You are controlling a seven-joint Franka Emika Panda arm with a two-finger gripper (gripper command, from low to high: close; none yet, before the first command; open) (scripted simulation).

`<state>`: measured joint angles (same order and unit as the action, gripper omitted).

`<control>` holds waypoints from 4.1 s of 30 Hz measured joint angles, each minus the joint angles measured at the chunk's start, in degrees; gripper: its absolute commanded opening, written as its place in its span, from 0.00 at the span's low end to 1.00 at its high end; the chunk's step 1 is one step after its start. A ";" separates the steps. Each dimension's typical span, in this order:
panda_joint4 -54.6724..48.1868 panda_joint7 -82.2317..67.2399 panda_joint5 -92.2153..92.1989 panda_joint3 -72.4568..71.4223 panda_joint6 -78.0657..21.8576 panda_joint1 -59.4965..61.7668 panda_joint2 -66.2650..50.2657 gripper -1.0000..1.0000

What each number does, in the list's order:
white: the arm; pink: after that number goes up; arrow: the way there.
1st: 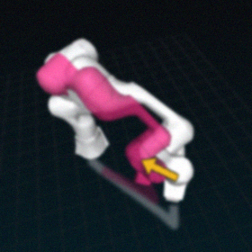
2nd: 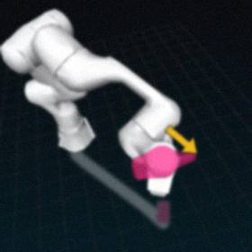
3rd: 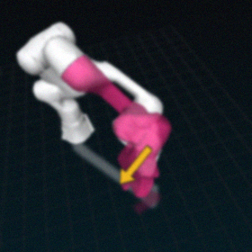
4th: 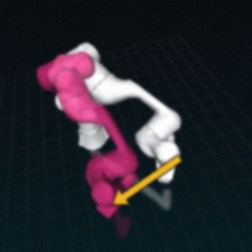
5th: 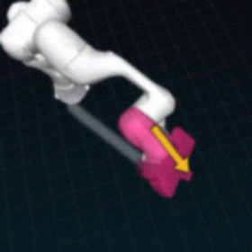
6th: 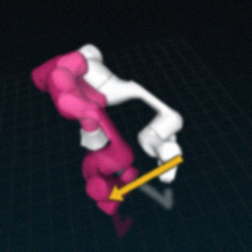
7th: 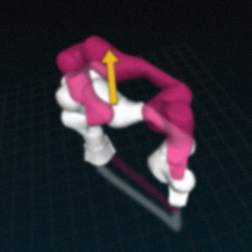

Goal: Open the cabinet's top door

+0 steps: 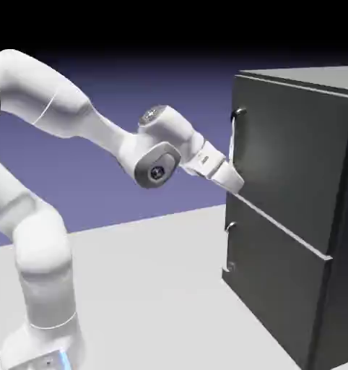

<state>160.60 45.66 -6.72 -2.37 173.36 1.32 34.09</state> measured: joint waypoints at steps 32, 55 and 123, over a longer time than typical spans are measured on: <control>-4.79 38.01 -79.75 -28.13 -7.68 23.86 16.95 0.50; -8.23 65.32 -137.07 -48.34 -13.20 41.00 29.13 0.50; -20.71 61.33 -41.88 53.66 -109.90 18.91 -0.96 0.00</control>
<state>139.89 106.99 -48.60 51.29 63.46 20.23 33.13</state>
